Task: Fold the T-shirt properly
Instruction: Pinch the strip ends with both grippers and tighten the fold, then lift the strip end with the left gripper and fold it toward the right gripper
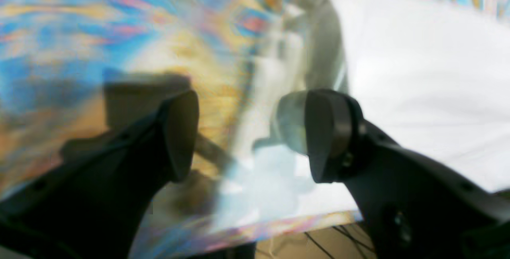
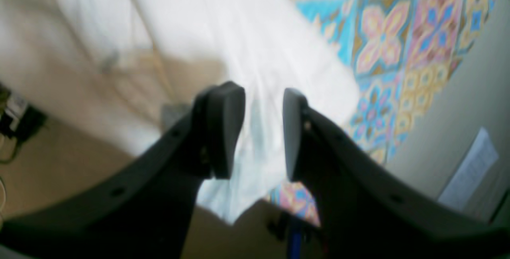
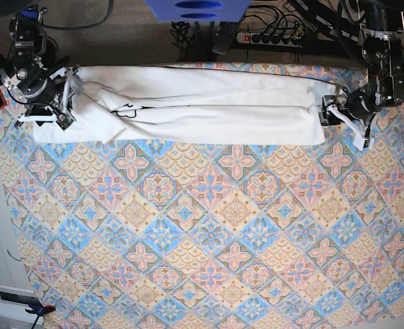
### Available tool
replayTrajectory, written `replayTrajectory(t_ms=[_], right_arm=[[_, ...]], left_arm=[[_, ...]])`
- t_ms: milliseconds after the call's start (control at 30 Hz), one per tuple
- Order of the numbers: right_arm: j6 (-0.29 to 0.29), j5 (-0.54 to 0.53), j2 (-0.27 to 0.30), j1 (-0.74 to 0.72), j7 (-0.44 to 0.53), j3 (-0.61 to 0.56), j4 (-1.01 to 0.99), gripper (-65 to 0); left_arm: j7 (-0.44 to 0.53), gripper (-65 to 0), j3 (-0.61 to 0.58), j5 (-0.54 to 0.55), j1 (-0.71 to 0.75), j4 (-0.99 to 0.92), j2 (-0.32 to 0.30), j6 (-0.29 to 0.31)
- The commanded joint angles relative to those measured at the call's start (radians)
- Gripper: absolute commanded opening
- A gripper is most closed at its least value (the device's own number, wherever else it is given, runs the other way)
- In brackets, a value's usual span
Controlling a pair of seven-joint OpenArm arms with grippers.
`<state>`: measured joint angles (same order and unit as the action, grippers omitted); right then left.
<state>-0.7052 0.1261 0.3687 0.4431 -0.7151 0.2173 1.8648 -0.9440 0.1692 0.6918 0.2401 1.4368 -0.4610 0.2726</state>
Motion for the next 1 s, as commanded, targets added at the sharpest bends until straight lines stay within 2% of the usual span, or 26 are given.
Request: replayTrajectory(t_ms=[0, 167, 367, 433, 533, 600, 733, 967], right_arm=[[0.007, 0.007, 0.019, 0.001, 0.001, 0.011, 0.012, -45.5], [0.007, 0.007, 0.019, 0.000, -0.001, 0.011, 0.012, -45.5], [0.007, 0.007, 0.019, -0.002, -0.001, 0.012, 0.012, -45.5], [0.007, 0.007, 0.019, -0.002, -0.001, 0.012, 0.012, -45.5], [0.007, 0.007, 0.019, -0.002, -0.001, 0.012, 0.012, -45.5], [0.007, 0.007, 0.019, -0.002, -0.001, 0.012, 0.012, -45.5], [0.007, 0.007, 0.019, -0.002, -0.002, 0.012, 0.012, -45.5], [0.007, 0.007, 0.019, -0.002, -0.001, 0.011, 0.012, -45.5]], left_arm=[[0.007, -23.5, -0.006, 0.018, -0.011, 0.002, -0.014, 0.006], [0.009, -23.5, -0.041, 0.010, -0.046, -0.051, 0.014, 0.006], [0.013, -24.9, -0.043, 0.016, -0.046, -0.092, 0.017, 0.006], [0.013, -33.2, -0.044, 0.016, -0.046, -0.092, 0.017, 0.006], [0.016, -54.4, -0.044, 0.018, -0.046, -0.092, 0.017, 0.007], [0.032, -64.7, -0.040, 0.018, -0.046, -0.092, 0.017, 0.011], [0.096, -65.0, -0.033, 0.012, -0.046, -0.092, 0.008, 0.009], [0.107, -65.0, 0.148, 0.001, -0.045, -0.093, -0.008, 0.009]])
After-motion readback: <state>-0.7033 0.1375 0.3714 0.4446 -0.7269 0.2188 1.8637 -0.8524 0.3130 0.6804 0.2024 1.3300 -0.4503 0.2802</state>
